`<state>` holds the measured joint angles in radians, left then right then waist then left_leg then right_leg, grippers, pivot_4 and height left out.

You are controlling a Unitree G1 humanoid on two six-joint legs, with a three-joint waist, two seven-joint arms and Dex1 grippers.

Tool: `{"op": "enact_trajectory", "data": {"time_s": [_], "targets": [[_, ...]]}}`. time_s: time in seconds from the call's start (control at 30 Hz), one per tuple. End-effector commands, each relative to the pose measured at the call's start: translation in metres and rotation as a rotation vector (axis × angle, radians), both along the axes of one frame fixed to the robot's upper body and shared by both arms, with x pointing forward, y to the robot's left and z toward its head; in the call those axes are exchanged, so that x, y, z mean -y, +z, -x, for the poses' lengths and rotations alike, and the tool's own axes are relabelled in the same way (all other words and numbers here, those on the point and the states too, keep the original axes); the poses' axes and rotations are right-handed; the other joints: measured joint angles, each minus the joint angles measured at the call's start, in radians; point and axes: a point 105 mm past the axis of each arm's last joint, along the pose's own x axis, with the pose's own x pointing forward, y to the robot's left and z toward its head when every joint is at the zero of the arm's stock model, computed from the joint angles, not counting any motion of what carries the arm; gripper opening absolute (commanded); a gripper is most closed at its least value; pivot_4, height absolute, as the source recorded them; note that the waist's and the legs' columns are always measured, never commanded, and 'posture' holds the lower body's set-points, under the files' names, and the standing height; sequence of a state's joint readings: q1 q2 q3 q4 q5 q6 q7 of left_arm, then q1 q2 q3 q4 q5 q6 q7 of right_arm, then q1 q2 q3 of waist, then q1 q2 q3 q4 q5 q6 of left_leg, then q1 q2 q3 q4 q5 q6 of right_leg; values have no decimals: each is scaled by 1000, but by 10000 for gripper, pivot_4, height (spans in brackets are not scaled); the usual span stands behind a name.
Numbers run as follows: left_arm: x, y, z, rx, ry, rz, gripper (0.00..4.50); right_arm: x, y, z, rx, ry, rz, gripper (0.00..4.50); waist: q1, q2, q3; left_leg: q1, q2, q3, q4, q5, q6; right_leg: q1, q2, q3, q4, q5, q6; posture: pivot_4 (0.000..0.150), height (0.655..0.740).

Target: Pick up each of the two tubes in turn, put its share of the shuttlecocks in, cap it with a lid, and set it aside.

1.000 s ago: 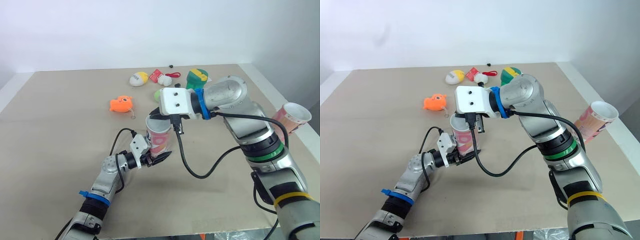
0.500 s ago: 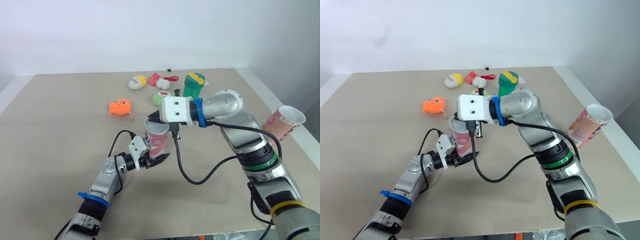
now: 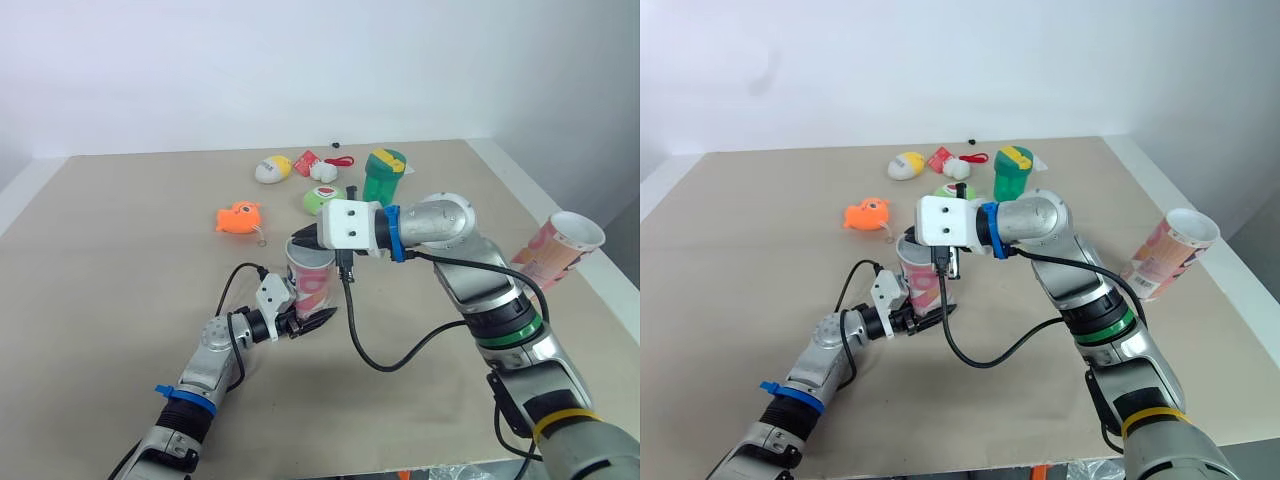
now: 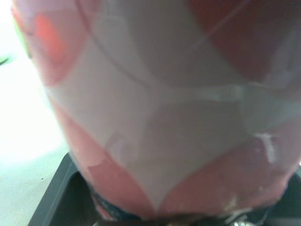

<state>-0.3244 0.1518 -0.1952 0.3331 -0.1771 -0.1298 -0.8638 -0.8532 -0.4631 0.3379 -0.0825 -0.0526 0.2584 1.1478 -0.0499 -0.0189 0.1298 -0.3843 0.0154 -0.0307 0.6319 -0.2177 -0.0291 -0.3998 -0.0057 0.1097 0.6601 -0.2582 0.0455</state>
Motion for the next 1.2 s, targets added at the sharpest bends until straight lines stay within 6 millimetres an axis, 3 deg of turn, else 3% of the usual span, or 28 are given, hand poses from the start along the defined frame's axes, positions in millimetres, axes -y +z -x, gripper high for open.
{"op": "enact_trajectory", "data": {"time_s": [0.03,0.3,0.33,0.43,0.47,0.53,0.57,0.8,1.0,1.2], "targets": [[13,-5,5,-5,-52,-41,29917,-12,-24,25,-203,142,81,9667,0,2,1,0,0,0,-1,0,0,0,0,0,-1,0,0,1500,7400],[14,-4,5,-5,-55,-40,29917,-7,40,25,-112,161,13,42118,6,5,9,-11,-3,0,-8,0,0,-1,-3,-1,-14,0,5,1500,7400],[14,-4,5,-5,-54,-39,29917,-5,48,25,-103,163,8,44922,6,5,9,-16,-3,-1,-8,0,0,-3,-3,-1,-14,3,9,1500,7400],[14,-4,4,-5,-52,-38,29917,0,68,28,-81,171,2,44922,7,7,17,-21,-3,-2,-7,0,0,-6,-3,-2,-14,4,9,1500,7400],[14,-4,4,-6,-51,-37,29917,2,73,29,-71,171,8,42120,6,7,19,-22,-3,-2,-7,0,0,-7,-3,-2,-14,4,10,1500,7400],[14,-4,4,-6,-50,-36,29917,7,74,29,-69,166,43,31005,8,6,20,-23,-4,-3,-7,0,0,-7,-3,-3,-14,3,10,1500,7400],[14,-4,4,-6,-49,-36,29917,9,71,29,-75,161,64,29334,10,5,20,-23,-4,-3,-7,0,0,-7,-3,-3,-14,3,10,1500,7400],[14,-4,3,-5,-48,-36,29917,22,44,24,-131,112,191,429,11,4,21,-23,-5,-3,-7,0,0,-7,-5,-4,-15,3,11,1500,7400],[14,-5,4,-8,-48,-37,29917,32,14,17,-161,67,305,429,11,5,21,-22,-5,-3,-7,0,0,-6,-5,-5,-15,3,10,1500,7400],[15,-5,4,-9,-50,-36,29917,38,-33,23,-263,67,429,429,11,4,17,-20,-5,-3,-6,0,0,-3,-5,-6,-15,2,10,1500,7400]]}}
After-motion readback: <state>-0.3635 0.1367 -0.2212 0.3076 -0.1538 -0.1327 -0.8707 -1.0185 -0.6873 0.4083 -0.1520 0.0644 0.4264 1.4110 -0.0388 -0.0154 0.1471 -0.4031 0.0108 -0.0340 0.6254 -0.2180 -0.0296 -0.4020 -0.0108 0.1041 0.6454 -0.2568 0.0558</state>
